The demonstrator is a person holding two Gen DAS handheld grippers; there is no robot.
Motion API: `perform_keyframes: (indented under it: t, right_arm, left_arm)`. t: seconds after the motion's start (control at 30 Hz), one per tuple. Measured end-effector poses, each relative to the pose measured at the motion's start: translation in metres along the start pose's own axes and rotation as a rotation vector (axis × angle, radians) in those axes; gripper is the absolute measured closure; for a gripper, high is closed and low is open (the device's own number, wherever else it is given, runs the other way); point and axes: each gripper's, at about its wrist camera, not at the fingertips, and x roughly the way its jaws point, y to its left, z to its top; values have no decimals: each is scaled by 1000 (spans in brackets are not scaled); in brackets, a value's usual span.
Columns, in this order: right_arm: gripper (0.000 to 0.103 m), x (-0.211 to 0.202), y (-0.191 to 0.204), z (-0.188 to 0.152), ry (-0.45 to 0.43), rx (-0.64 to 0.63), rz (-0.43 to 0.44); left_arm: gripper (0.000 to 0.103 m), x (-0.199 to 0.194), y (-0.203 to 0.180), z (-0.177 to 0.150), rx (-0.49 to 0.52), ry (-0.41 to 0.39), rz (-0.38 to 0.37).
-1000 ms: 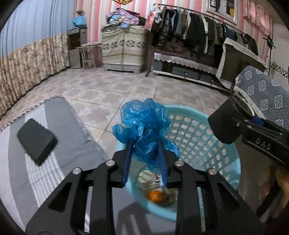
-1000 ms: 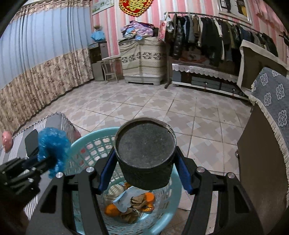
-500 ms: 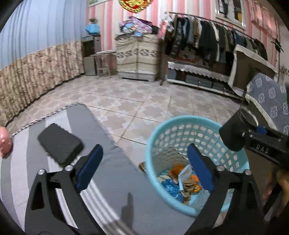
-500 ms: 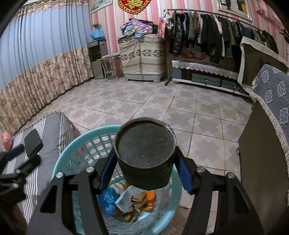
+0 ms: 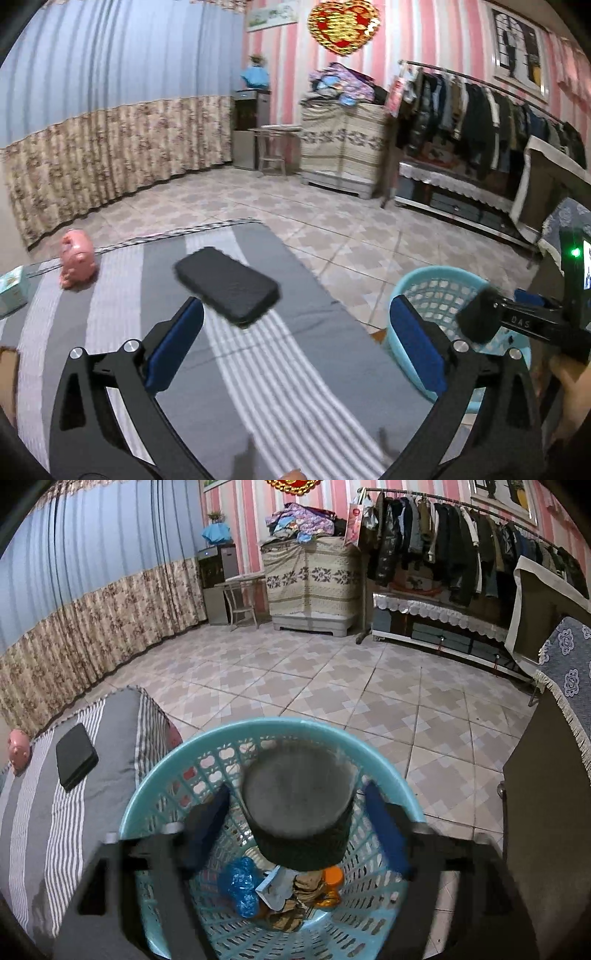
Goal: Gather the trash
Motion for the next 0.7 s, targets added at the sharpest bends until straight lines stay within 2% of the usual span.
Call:
perform_keyframes:
  t: [0.13, 0.23, 0.37, 0.5, 0.7]
  right_arm:
    - [6, 3, -1, -2, 28, 15, -10]
    - [5, 0, 2, -2, 26, 14, -4]
    - [5, -17, 15, -7, -16, -21, -6]
    - [5, -50, 33, -20, -63, -42, 85]
    - [5, -92, 70, -42, -122, -62, 193]
  left_arm:
    - [5, -19, 13, -4, 2, -19, 42]
    - [5, -36, 21, -11, 10, -40, 67]
    - [5, -51, 33, -21, -1, -5, 45]
    - [5, -75, 45, -35, 7, -29, 128]
    - [5, -113, 69, -53, -22, -27, 174]
